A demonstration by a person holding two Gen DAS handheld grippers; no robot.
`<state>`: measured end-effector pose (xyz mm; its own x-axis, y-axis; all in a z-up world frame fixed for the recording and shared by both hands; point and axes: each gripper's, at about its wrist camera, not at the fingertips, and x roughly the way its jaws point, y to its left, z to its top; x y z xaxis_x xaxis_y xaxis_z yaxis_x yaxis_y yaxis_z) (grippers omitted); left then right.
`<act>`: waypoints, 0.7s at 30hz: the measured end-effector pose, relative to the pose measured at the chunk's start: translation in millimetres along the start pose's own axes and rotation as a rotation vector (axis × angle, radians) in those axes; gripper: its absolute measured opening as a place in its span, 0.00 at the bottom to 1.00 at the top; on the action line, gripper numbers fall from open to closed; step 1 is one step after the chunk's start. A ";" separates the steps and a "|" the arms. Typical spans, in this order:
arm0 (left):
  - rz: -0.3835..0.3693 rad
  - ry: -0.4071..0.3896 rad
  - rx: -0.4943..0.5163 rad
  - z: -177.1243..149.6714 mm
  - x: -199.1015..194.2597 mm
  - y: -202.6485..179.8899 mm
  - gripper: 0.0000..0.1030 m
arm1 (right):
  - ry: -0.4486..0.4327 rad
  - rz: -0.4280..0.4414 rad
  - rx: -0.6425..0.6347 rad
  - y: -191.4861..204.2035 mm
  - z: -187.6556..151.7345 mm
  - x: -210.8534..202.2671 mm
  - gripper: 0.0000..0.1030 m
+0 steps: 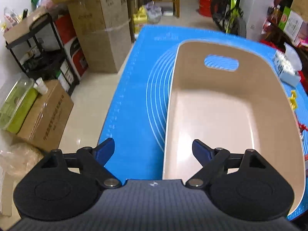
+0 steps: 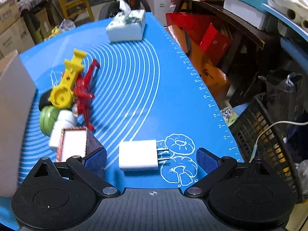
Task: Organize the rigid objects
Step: 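Grasp the beige basket rim with the left tool while the right tool approaches the white charger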
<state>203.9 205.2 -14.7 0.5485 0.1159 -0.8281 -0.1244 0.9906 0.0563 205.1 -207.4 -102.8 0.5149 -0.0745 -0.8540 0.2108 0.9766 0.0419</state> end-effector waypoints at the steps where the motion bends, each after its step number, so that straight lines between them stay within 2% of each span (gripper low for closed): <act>1: -0.006 0.007 0.003 -1.6 1.5 -0.8 0.82 | 0.003 -0.007 -0.012 1.5 -1.2 2.9 0.96; 3: -0.018 0.018 0.009 -0.7 5.2 -0.1 0.75 | 0.015 -0.007 -0.013 1.9 -1.3 8.1 0.95; 5: -0.016 0.031 0.021 0.6 7.6 -1.4 0.63 | 0.011 -0.001 0.007 -0.5 -2.1 10.5 0.94; 6: -0.013 0.038 0.026 0.6 8.9 -1.5 0.60 | 0.013 -0.005 0.020 -2.3 -2.1 11.5 0.93; 11: 0.000 0.088 0.021 0.3 18.7 1.9 0.31 | 0.026 0.005 0.072 -8.6 -2.0 14.5 0.89; 13: -0.005 0.097 0.021 -1.5 21.0 3.2 0.28 | 0.017 0.004 0.075 -8.6 -2.0 15.2 0.89; 18: -0.035 0.096 0.030 -2.8 21.6 1.8 0.15 | 0.016 0.035 0.108 -13.4 -2.9 18.5 0.81; 21: -0.050 0.098 0.027 -2.9 21.3 0.3 0.08 | -0.004 0.051 0.095 -10.4 -3.9 16.2 0.70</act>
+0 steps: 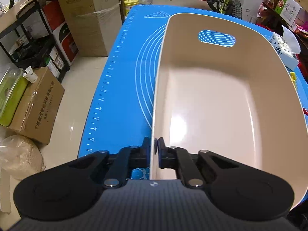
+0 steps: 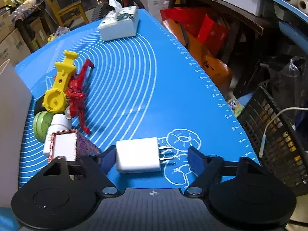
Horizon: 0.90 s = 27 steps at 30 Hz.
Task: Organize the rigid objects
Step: 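Carry the white charger into the basket and release it with the right tool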
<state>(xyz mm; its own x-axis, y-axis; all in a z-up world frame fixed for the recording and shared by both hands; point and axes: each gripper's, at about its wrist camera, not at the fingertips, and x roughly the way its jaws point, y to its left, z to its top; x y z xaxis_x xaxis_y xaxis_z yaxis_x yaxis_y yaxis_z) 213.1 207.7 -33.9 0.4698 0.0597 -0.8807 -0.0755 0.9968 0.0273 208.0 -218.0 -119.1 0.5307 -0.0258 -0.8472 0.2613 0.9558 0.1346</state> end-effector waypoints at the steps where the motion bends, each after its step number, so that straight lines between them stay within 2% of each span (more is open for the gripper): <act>1: -0.002 -0.001 0.000 -0.4 -0.3 -0.1 0.07 | -0.006 0.003 -0.006 1.4 -0.5 -0.8 0.63; 5: -0.008 -0.007 -0.006 -2.0 -0.1 -0.1 0.06 | -0.021 0.005 -0.008 2.8 -1.7 -2.0 0.63; 10: -0.010 -0.007 -0.010 -1.4 0.7 -0.3 0.06 | -0.054 -0.038 -0.046 7.8 -3.3 -7.1 0.63; 17: -0.012 -0.004 -0.015 -1.4 1.8 -0.3 0.06 | -0.187 -0.067 -0.034 11.5 5.5 -37.6 0.63; 22: -0.012 -0.003 -0.020 -1.9 2.8 0.8 0.06 | -0.306 0.012 -0.019 27.4 31.2 -72.7 0.63; 27: -0.008 -0.003 -0.025 -2.6 3.2 1.3 0.07 | -0.382 0.189 -0.112 76.1 63.8 -101.1 0.63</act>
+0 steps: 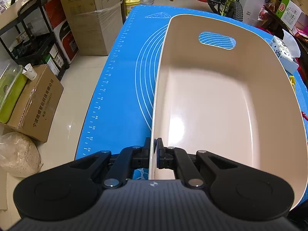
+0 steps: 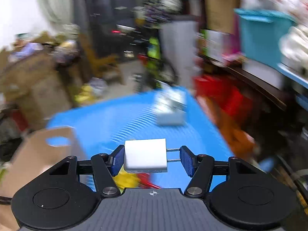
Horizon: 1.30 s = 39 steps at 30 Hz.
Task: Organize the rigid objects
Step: 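Carry the white charger into the basket and release it with the right tool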
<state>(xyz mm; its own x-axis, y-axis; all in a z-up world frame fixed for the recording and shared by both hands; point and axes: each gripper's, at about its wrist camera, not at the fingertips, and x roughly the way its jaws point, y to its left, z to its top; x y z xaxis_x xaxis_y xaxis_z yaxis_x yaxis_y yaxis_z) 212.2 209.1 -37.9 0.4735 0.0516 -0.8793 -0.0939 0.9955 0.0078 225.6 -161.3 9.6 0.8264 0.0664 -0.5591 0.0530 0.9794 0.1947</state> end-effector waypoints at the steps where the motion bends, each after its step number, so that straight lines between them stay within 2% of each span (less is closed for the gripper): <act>1: 0.002 -0.001 0.002 -0.1 0.2 -0.4 0.07 | -0.006 0.045 -0.026 13.9 7.6 2.0 0.63; 5: 0.009 -0.001 0.004 -0.7 0.7 -1.4 0.07 | -0.006 0.188 -0.109 66.3 22.1 15.1 0.63; 9: 0.017 0.001 0.010 -0.2 0.8 -3.0 0.07 | 0.018 0.282 -0.214 110.0 18.9 28.4 0.63; 12: 0.024 0.004 0.018 0.7 1.1 -5.5 0.08 | 0.071 0.313 -0.272 136.4 7.5 41.7 0.63; 18: 0.028 0.005 0.031 0.2 0.9 -5.6 0.08 | 0.230 0.310 -0.331 167.8 -22.2 69.1 0.63; 28: 0.026 0.002 0.030 0.0 1.1 -6.4 0.08 | 0.365 0.334 -0.470 199.6 -55.1 72.3 0.63; 33: 0.025 0.001 0.030 -0.2 1.6 -7.2 0.08 | 0.370 0.346 -0.531 203.5 -59.7 65.4 0.64; 39: 0.027 0.002 0.030 -0.1 1.6 -6.6 0.08 | 0.377 0.390 -0.400 180.5 -38.2 57.6 0.75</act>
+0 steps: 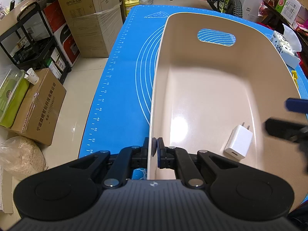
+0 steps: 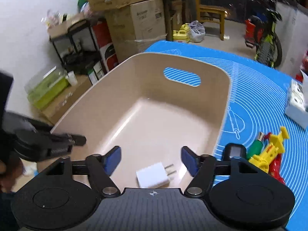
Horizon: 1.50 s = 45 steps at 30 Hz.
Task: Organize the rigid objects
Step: 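Carry the white charger into the basket and release it with the right tool, then grasp the red-framed patterned card box with the right tool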
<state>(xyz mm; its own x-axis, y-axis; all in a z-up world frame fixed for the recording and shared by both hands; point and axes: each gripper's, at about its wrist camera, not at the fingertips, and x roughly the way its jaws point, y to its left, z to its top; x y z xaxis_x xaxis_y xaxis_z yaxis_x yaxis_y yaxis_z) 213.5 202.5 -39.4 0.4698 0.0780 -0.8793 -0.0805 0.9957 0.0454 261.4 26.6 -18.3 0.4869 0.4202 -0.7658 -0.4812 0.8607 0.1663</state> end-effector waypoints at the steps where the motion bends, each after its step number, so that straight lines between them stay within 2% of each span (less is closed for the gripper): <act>1: 0.000 0.000 0.000 0.2 0.1 0.1 0.08 | -0.012 0.002 0.012 -4.2 0.5 -5.3 0.75; 5: 0.001 0.001 -0.002 0.3 -0.2 0.3 0.08 | -0.074 -0.006 0.045 -19.8 -0.8 -33.6 0.77; 9: -0.001 0.002 -0.008 0.2 -0.1 1.2 0.08 | -0.128 -0.060 0.075 -37.7 -3.0 -59.8 0.77; 14: -0.001 0.002 -0.009 0.3 -0.1 1.2 0.08 | -0.167 -0.172 0.128 -66.1 -13.5 -82.0 0.79; 17: -0.002 0.002 -0.011 0.3 -0.1 1.0 0.08 | -0.135 -0.238 0.175 -87.0 -24.0 -83.0 0.80; 23: -0.002 0.002 -0.012 0.3 -0.7 1.0 0.08 | 0.009 -0.324 0.295 -124.9 -51.6 -65.9 0.80; 33: -0.001 0.002 -0.011 0.3 -0.9 1.1 0.08 | 0.197 -0.331 0.322 -134.0 -81.1 -31.4 0.80; 38: -0.001 0.002 -0.012 0.3 -0.9 1.0 0.08 | 0.243 -0.330 0.352 -140.7 -90.0 -20.7 0.79; 42: -0.001 0.002 -0.012 0.4 -1.1 1.2 0.08 | 0.245 -0.329 0.376 -147.3 -94.2 -18.2 0.77; 45: -0.002 0.001 -0.013 0.3 -1.1 1.3 0.08 | 0.245 -0.325 0.389 -149.5 -96.6 -18.8 0.69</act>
<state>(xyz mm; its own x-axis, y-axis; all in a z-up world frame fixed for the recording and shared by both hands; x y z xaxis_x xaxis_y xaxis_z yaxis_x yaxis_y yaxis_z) 213.1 203.7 -38.2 0.4687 0.0763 -0.8800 -0.0910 0.9951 0.0378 253.8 -137.7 -88.8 0.3590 0.0765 -0.9302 -0.0082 0.9969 0.0788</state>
